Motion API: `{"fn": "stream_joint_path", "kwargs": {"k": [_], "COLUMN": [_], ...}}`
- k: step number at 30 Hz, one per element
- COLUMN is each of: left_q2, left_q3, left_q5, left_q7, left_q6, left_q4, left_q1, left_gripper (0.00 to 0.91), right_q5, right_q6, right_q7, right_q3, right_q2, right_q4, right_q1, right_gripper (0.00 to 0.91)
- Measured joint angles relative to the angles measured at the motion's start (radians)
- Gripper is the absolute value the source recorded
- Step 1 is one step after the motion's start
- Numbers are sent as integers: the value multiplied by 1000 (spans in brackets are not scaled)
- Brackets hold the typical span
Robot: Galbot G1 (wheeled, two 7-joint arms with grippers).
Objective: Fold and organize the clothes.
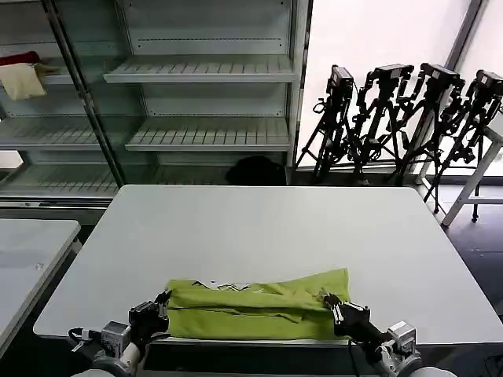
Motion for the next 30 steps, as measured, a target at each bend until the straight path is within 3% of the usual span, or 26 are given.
{"fn": "stream_joint_path", "kwargs": {"k": [10, 20, 24, 30], "left_q2": [7, 42, 59, 54], "left_q3": [-4, -38, -61, -105], "left_q5": [27, 35, 37, 27], "left_q7": [2, 5, -1, -16], "left_q6": [4, 21, 21, 12], "left_q4": [-32, -86, -113, -169], "left_q1": [14, 51, 82, 125], "left_gripper": [907, 907, 907, 907], "right_q5": [2, -63, -125, -208], "right_q6": [20, 29, 72, 164], "right_q7": [71, 273, 323, 351], "right_q3": [1, 23, 51, 60], "right_q2": [21, 53, 67, 96], "right_q4": [16, 54, 74, 117], "right_q1": [-26, -76, -107, -133], "right_gripper": [907, 907, 907, 907]}}
